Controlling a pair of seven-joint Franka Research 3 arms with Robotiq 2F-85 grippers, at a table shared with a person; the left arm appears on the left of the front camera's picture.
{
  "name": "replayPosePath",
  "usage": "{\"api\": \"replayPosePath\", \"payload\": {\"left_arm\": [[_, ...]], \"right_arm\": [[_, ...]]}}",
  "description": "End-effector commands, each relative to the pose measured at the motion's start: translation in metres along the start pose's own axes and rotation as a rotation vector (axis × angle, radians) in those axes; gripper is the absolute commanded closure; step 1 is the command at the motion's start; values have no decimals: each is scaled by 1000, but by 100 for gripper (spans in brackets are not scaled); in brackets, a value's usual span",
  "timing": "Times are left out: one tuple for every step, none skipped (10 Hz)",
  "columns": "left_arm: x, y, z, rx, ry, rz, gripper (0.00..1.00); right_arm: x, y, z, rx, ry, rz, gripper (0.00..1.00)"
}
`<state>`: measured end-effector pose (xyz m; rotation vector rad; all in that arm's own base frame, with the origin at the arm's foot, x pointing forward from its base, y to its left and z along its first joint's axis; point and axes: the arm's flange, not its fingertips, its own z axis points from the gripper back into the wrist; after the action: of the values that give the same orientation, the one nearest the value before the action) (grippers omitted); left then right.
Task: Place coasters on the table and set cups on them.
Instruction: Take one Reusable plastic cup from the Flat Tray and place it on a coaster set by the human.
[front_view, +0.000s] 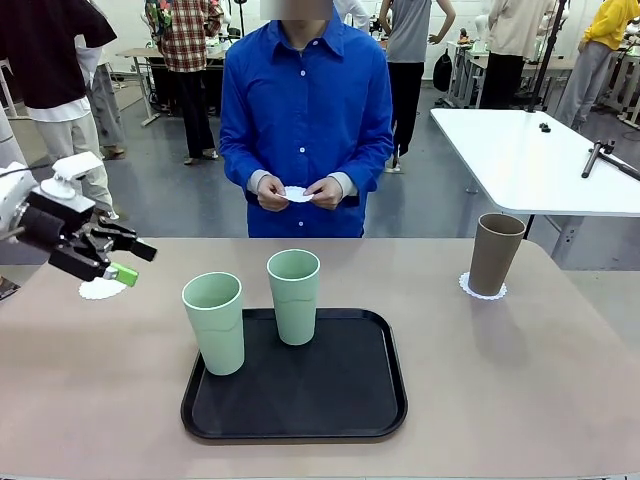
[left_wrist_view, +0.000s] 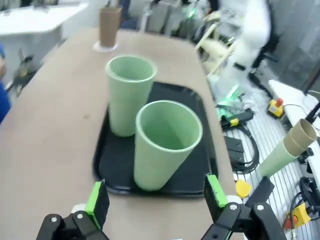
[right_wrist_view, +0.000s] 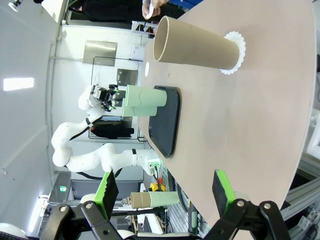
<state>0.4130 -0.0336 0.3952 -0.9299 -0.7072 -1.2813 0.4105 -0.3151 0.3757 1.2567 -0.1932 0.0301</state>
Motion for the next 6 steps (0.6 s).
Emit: {"api": "replayPosePath", "payload": {"left_arm": [[-25, 22, -4, -78, -62, -54, 0], [-38, 23, -9, -70, -78, -93, 0], [-46, 28, -15, -104, -102, -104, 0], [-51, 28, -19, -117, -122, -133, 0], [-53, 27, -26, -107, -101, -178, 0], [-41, 20, -32, 48, 79, -66, 0]], "right_arm": [[1, 1, 0, -7, -3, -1, 0], [1, 1, 0, -7, -3, -1, 0], [1, 1, 0, -7, -3, -1, 0], [1, 1, 0, -7, -3, -1, 0], [1, 1, 0, -7, -3, -1, 0], [1, 1, 0, -7, -3, -1, 0]]}}
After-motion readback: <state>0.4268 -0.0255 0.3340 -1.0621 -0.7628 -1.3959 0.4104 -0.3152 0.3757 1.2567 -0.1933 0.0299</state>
